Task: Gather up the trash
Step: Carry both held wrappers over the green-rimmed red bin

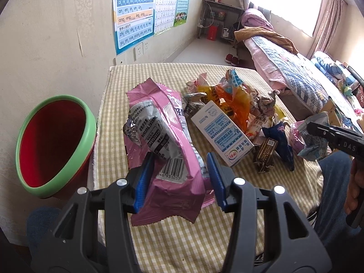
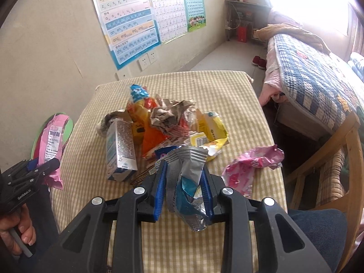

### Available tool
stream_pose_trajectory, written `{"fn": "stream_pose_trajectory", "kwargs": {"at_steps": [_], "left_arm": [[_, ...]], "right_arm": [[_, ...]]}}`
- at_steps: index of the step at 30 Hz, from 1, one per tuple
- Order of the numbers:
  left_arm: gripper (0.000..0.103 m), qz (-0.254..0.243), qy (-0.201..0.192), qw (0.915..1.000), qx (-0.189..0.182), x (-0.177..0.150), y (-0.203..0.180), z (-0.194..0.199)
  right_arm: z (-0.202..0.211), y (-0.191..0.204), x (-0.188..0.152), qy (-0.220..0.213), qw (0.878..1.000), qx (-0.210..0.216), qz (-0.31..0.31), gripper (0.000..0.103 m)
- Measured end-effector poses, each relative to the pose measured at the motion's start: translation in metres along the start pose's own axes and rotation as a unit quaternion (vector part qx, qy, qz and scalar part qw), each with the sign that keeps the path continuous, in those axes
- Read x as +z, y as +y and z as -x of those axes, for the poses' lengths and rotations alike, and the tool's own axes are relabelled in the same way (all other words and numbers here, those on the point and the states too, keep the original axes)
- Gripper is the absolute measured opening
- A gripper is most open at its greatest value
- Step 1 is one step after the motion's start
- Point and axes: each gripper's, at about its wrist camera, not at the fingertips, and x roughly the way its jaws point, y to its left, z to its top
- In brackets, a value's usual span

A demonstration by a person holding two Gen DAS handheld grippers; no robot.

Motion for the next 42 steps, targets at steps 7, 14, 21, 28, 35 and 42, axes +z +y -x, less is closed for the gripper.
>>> {"fn": "stream_pose_trajectory", "kwargs": {"at_steps": [7,14,21,28,35,42], "left_arm": [[0.046,0.033,-0.02,0.9989,0.028,0.004,0.038,0.013],[0.046,0.057,-0.041,0.9958,0.058,0.007,0.071,0.026],[0.046,0.082,-0.054,0.991,0.091,0.007,0.106,0.038],[0.046,0.112,-0.064,0.9838,0.124,0.004,0.147,0.049],[0.046,0.141,-0.073,0.9774,0.14,-0.003,0.18,0.054],[0.046,0.17,-0.075,0.9725,0.141,-0.008,0.203,0.053]], "right_arm": [[-0.013,0.047,0.007,0.001,0.998,0.03,0.049,0.028],[-0.026,0.088,0.019,-0.007,0.995,0.057,0.081,0.028],[-0.043,0.13,0.032,-0.007,0.991,0.089,0.103,0.028],[-0.054,0.175,0.046,-0.015,0.984,0.12,0.129,0.028],[-0.065,0.223,0.063,-0.022,0.975,0.151,0.16,0.028],[-0.082,0.266,0.078,-0.017,0.968,0.178,0.175,0.028]]}}
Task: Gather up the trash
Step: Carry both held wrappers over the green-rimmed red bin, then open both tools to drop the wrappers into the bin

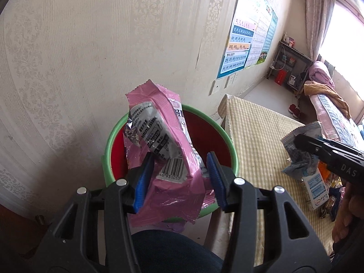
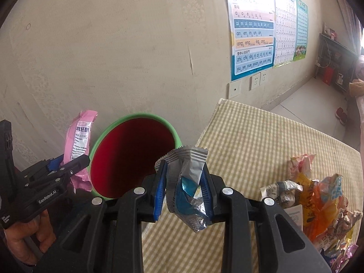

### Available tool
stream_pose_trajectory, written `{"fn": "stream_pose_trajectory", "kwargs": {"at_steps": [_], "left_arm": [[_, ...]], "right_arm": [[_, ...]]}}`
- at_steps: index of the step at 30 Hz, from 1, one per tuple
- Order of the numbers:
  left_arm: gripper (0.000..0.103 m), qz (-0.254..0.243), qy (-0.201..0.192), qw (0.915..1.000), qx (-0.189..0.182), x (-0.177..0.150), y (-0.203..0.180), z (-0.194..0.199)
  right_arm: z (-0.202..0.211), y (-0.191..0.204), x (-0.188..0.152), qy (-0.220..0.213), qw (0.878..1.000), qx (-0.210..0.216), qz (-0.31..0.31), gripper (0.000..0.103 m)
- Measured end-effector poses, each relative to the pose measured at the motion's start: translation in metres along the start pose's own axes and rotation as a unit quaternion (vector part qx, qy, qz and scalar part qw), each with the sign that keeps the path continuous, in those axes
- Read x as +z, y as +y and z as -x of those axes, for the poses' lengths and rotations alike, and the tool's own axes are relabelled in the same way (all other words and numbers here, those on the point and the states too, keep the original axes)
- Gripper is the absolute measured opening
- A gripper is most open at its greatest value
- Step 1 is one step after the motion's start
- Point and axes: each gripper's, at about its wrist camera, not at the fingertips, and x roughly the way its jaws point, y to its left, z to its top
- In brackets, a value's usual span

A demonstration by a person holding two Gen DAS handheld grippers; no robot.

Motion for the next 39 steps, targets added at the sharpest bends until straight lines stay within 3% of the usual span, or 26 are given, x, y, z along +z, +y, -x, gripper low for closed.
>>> {"fn": "stream_pose_trajectory", "kwargs": {"at_steps": [12,24,31,33,35,37,39], "left_arm": [[0.042,0.022,0.009,0.9997,-0.009,0.006,0.021,-0.022],[0.042,0.059,0.034,0.9968,-0.042,0.009,0.044,-0.041],[0.045,0.049,0.036,0.9972,-0.044,0.008,0.038,-0.041],[0.048,0.044,0.036,0.9974,-0.044,0.009,0.036,-0.041],[0.064,0.043,0.032,0.9977,-0.041,0.009,0.036,-0.04],[0.08,0.043,0.025,0.998,-0.04,0.009,0.036,-0.037],[0.086,0.043,0.021,0.9981,-0.038,0.009,0.036,-0.035]], "right_arm": [[-0.057,0.03,0.031,0.011,0.999,0.02,0.022,0.028],[-0.101,0.056,0.038,0.04,0.998,0.03,0.044,0.028],[-0.116,0.063,0.041,0.051,0.997,0.034,0.048,0.029],[-0.117,0.064,0.043,0.051,0.997,0.035,0.047,0.03],[-0.118,0.065,0.045,0.051,0.997,0.038,0.046,0.033],[-0.119,0.064,0.049,0.049,0.997,0.042,0.044,0.055],[-0.117,0.065,0.049,0.047,0.997,0.045,0.044,0.068]]}}
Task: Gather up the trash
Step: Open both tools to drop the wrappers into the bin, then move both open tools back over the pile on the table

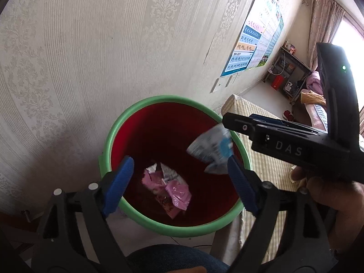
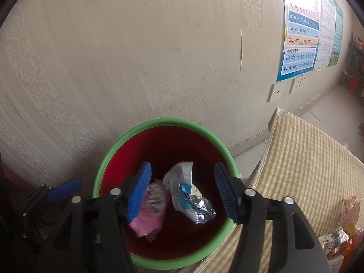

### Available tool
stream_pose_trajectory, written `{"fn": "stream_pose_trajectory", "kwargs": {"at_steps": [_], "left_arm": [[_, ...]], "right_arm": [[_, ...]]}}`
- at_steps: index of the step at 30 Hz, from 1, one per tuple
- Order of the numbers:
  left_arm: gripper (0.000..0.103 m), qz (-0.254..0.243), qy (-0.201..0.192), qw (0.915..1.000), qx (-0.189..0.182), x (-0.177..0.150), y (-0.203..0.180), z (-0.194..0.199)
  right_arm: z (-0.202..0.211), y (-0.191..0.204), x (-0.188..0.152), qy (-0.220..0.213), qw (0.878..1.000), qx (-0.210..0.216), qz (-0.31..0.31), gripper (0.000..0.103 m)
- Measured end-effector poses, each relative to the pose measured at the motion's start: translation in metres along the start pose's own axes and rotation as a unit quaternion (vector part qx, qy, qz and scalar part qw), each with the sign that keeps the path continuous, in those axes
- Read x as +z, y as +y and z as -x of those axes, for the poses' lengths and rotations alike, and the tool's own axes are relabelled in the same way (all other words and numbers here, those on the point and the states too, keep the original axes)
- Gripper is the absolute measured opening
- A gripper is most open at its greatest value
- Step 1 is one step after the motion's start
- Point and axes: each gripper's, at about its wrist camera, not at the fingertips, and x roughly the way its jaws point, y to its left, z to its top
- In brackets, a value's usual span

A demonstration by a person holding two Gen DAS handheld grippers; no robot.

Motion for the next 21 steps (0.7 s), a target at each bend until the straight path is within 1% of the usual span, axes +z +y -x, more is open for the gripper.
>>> {"fn": "stream_pose_trajectory", "kwargs": {"at_steps": [1,2,4,5,6,7,9,11,16,21], "left_arm": [[0.091,0.0,-0.002,1.0,0.003,-0.001,0.001,0.002],[0.094,-0.001,-0.004,1.0,0.005,-0.001,0.0,0.002],[0.098,-0.002,-0.008,0.9999,0.013,-0.001,0.0,0.005],[0.098,-0.004,-0.009,0.9998,0.017,-0.001,0.0,0.005],[0.098,-0.005,-0.008,0.9997,0.022,-0.002,0.0,0.006],[0.098,-0.006,-0.005,0.9996,0.028,-0.002,0.0,0.006],[0.098,-0.009,0.002,0.9996,0.028,-0.002,-0.003,0.006],[0.098,-0.015,-0.002,0.9995,0.026,-0.003,-0.008,0.01],[0.098,-0.029,-0.006,0.9992,0.027,-0.007,-0.023,0.017],[0.098,-0.034,-0.005,0.9994,0.01,-0.01,-0.04,0.023]], "right_arm": [[0.001,0.0,0.001,-0.001,1.0,0.002,-0.001,0.073],[0.003,0.001,0.001,-0.003,1.0,0.003,-0.001,0.075],[0.008,0.002,0.001,-0.008,1.0,0.001,-0.003,0.083],[0.011,0.001,0.001,-0.011,1.0,-0.002,-0.005,0.085],[0.016,0.0,0.001,-0.014,1.0,-0.004,-0.008,0.091],[0.02,-0.002,0.0,-0.018,1.0,-0.006,-0.012,0.092],[0.029,-0.007,-0.003,-0.023,0.999,-0.014,-0.02,0.093],[0.039,-0.014,-0.009,-0.029,0.999,-0.021,-0.029,0.096],[0.065,-0.036,-0.031,-0.035,0.997,-0.037,-0.05,0.096],[0.096,-0.06,-0.053,-0.043,0.995,-0.051,-0.074,0.096]]}}
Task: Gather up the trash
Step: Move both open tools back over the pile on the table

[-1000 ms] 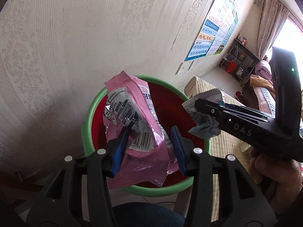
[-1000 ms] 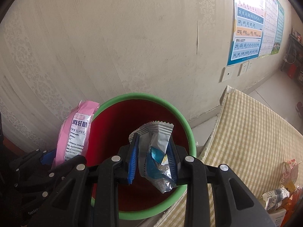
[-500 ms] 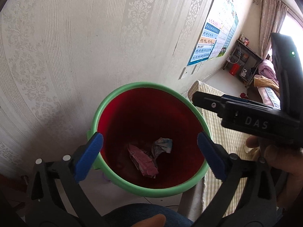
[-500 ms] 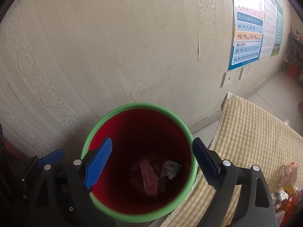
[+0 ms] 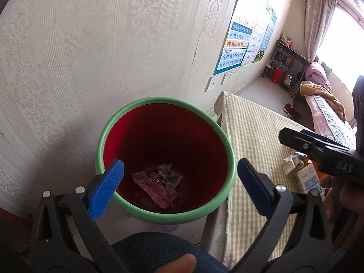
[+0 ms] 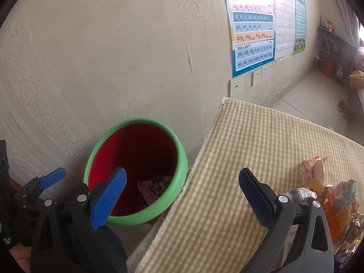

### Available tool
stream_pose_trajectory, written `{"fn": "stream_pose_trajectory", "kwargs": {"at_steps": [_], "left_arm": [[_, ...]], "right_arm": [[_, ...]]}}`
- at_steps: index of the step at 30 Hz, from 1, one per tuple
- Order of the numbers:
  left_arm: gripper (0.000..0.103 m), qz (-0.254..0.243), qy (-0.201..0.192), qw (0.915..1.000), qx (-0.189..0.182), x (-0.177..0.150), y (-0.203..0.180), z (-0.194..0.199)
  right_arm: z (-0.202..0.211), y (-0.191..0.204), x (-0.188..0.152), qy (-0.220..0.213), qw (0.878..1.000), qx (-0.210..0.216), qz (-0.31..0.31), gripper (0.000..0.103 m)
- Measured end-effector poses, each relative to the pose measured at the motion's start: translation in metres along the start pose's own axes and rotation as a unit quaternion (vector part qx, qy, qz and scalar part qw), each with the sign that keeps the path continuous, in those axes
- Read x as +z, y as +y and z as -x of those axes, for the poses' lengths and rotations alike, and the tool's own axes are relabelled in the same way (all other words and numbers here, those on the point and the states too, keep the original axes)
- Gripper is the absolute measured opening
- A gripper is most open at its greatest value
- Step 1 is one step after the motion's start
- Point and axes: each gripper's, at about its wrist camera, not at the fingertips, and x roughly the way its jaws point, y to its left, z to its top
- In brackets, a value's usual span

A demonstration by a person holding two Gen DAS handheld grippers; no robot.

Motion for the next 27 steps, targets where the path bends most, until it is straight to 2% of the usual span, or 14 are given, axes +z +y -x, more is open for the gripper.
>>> {"fn": "stream_pose_trajectory", "kwargs": {"at_steps": [5,14,20,27], "left_arm": [[0.098,0.0,-0.007,0.9998,-0.02,-0.003,-0.026,0.005],[0.098,-0.049,0.005,0.9961,-0.073,-0.017,-0.095,0.0],[0.098,-0.077,0.023,0.9905,-0.112,-0.042,-0.137,0.001],[0.098,-0.108,0.047,0.9831,-0.14,-0.062,-0.171,-0.002]], "right_arm": [[0.032,-0.029,-0.02,-0.006,1.0,-0.019,-0.015,0.096],[0.083,-0.079,-0.068,-0.001,0.997,-0.061,-0.05,0.096],[0.112,-0.114,-0.1,0.0,0.993,-0.098,-0.069,0.096],[0.141,-0.153,-0.142,0.006,0.985,-0.141,-0.098,0.096]]}}
